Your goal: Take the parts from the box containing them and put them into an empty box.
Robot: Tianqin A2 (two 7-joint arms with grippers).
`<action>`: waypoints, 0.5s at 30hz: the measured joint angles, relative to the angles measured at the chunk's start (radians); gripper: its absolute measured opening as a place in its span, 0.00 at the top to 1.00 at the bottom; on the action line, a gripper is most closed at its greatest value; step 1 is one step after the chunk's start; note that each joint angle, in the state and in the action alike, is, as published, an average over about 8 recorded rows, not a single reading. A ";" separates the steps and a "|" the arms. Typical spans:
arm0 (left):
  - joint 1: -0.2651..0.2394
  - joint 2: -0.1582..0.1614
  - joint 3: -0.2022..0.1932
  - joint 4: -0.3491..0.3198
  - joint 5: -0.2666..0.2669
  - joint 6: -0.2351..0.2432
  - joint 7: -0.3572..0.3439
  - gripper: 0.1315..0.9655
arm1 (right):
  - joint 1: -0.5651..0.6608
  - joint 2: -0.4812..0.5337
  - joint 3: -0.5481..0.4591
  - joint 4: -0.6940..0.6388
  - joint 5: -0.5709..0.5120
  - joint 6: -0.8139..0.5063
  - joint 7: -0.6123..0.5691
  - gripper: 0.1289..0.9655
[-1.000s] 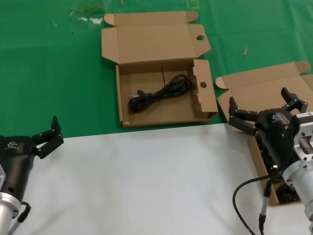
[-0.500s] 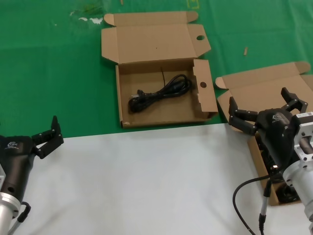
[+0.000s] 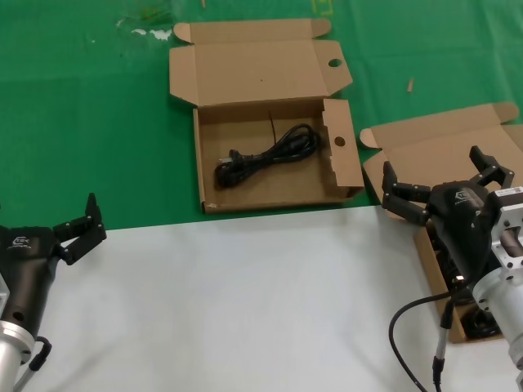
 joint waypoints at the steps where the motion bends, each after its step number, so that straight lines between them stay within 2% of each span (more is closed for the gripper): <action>1: 0.000 0.000 0.000 0.000 0.000 0.000 0.000 0.00 | 0.000 0.000 0.000 0.000 0.000 0.000 0.000 0.00; 15: 0.000 0.000 0.000 0.000 0.000 0.000 0.000 0.00 | 0.000 0.000 0.000 0.000 0.000 0.000 0.000 0.00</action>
